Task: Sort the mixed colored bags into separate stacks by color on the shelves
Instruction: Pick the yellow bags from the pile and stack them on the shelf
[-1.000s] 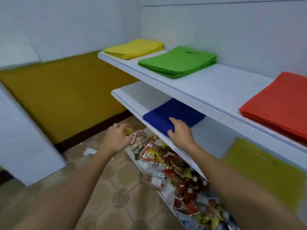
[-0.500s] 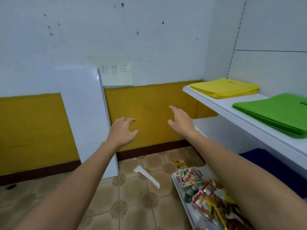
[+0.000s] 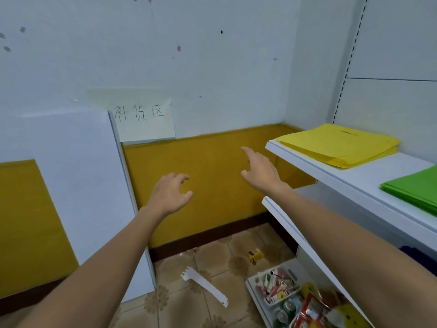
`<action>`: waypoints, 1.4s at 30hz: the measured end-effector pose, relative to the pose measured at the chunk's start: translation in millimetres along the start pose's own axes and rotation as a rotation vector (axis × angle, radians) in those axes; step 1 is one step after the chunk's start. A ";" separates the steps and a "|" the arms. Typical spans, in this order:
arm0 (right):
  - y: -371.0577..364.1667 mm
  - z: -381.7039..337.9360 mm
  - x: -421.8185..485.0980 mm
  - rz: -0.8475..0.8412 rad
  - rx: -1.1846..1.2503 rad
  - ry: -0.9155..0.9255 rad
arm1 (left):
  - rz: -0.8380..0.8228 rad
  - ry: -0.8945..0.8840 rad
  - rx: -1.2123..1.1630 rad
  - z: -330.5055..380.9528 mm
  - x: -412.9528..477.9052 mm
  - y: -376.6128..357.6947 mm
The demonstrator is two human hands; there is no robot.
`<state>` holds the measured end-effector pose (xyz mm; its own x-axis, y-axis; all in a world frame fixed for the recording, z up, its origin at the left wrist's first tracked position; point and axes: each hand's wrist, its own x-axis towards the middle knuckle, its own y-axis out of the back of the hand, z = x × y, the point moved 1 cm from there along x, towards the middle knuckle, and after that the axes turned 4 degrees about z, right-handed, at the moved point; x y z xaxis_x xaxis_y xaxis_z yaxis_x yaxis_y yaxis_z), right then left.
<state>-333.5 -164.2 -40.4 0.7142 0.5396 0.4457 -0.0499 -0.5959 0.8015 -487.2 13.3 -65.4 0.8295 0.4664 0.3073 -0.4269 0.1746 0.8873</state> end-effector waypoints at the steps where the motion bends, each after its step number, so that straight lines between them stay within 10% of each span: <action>1: -5.1 4.8 12.4 0.005 -0.013 0.002 | -0.011 0.002 -0.008 -1.8 13.7 -7.4; 22: -9.0 181.2 249.4 0.134 -0.172 -0.233 | 0.007 -0.179 -0.179 70.3 334.5 -105.3; 31: 88.2 275.7 194.4 0.354 -0.483 -0.776 | -0.194 -0.635 -0.334 225.2 424.6 -173.4; 42: 83.2 276.9 121.5 0.452 -0.464 -1.195 | -0.336 -0.597 -0.312 288.2 408.5 -231.3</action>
<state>-57.5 -312.8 -30.0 0.7252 -0.6300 0.2780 -0.4980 -0.2010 0.8436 54.3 -86.5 -46.0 0.9495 -0.1897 0.2501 -0.1244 0.5039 0.8548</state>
